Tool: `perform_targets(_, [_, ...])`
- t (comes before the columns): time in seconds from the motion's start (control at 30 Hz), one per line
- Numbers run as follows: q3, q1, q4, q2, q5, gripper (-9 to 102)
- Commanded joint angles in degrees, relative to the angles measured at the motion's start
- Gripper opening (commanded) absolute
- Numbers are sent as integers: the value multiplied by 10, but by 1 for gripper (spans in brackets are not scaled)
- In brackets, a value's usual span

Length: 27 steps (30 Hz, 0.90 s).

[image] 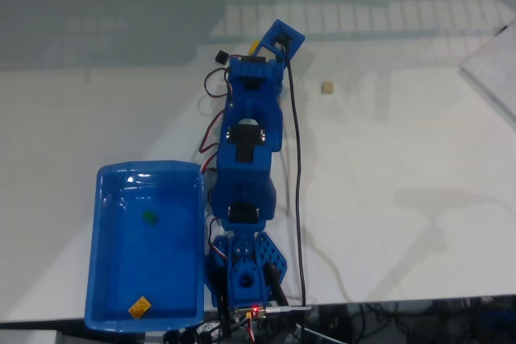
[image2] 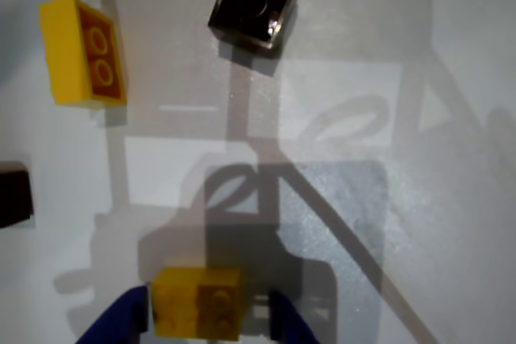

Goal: Pick up all the lego then put into the bin

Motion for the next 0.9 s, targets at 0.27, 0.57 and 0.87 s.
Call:
perform_targets(0.27, [-37, -13, 8, -12, -22, 8])
perform_targets(0.57, [-35, -15, 9, -1, -24, 0])
perform_targets(0.87, [78, -113, 41, 351, 40, 0])
